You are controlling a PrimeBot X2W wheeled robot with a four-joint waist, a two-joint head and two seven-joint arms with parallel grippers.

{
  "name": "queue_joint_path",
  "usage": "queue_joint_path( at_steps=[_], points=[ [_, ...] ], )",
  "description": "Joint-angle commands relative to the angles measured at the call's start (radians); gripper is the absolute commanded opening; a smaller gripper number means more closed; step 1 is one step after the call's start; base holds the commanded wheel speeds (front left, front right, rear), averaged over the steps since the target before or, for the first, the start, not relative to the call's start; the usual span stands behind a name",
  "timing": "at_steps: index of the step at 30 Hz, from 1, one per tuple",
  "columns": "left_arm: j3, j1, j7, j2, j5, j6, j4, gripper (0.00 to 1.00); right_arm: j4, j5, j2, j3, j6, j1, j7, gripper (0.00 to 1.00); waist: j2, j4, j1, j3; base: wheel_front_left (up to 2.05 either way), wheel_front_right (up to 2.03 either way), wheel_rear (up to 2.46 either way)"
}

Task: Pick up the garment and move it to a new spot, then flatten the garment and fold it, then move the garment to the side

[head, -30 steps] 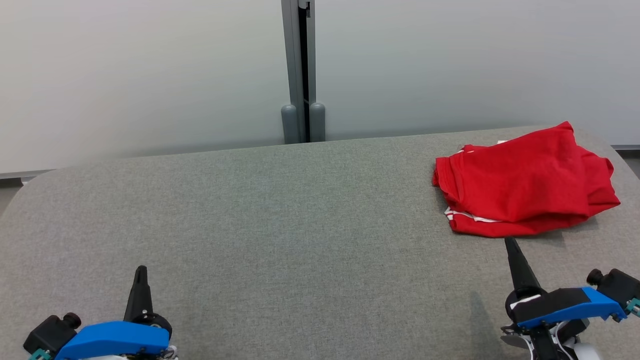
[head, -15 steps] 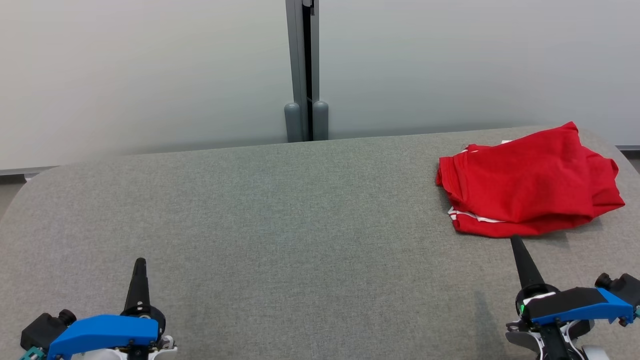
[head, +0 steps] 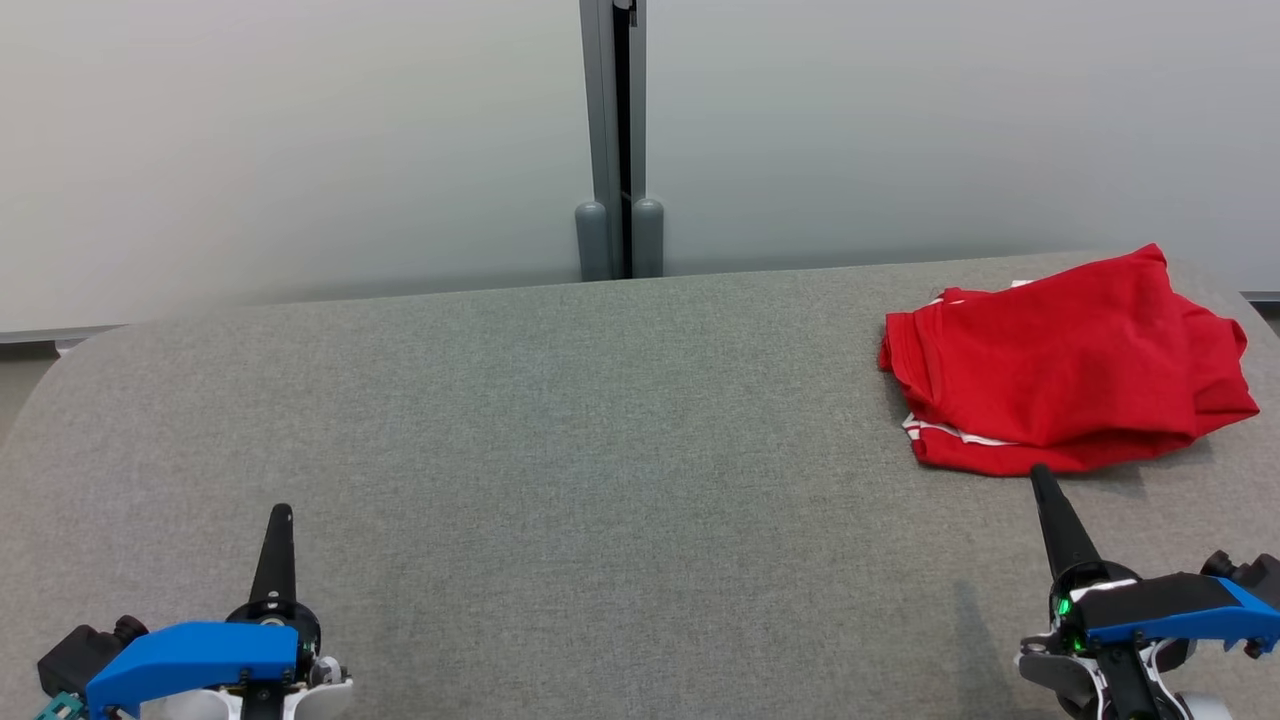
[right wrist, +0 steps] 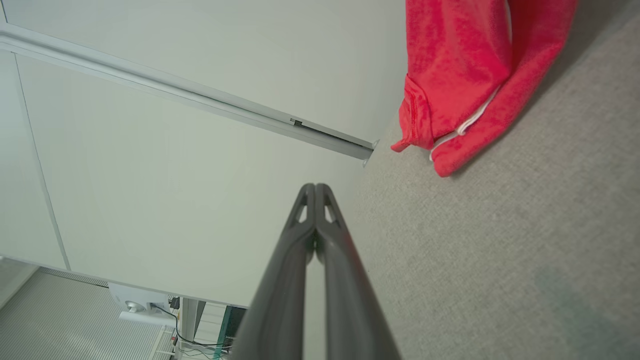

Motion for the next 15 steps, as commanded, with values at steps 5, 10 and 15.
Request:
queue_joint_path(
  at_steps=[5,10,15],
  points=[
    [0.009,-0.025,0.016,0.001,-0.057,-0.006,-0.015,0.00,-0.020,0.056,0.004,-0.015,0.000,0.012,0.016,0.00,-0.0001,0.003,-0.0001,0.002,0.00,0.00,0.00],
    [0.014,-0.029,0.032,-0.001,-0.114,-0.007,-0.020,0.00,-0.029,0.110,0.008,-0.026,0.000,0.015,0.032,0.00,-0.0001,0.007,-0.0001,0.004,0.00,0.00,0.00],
    [0.017,-0.031,0.043,-0.002,-0.152,-0.008,-0.024,0.00,-0.035,0.144,0.011,-0.034,0.000,0.017,0.042,0.00,-0.0001,0.010,-0.0001,0.005,0.00,0.00,0.00]
  ],
)
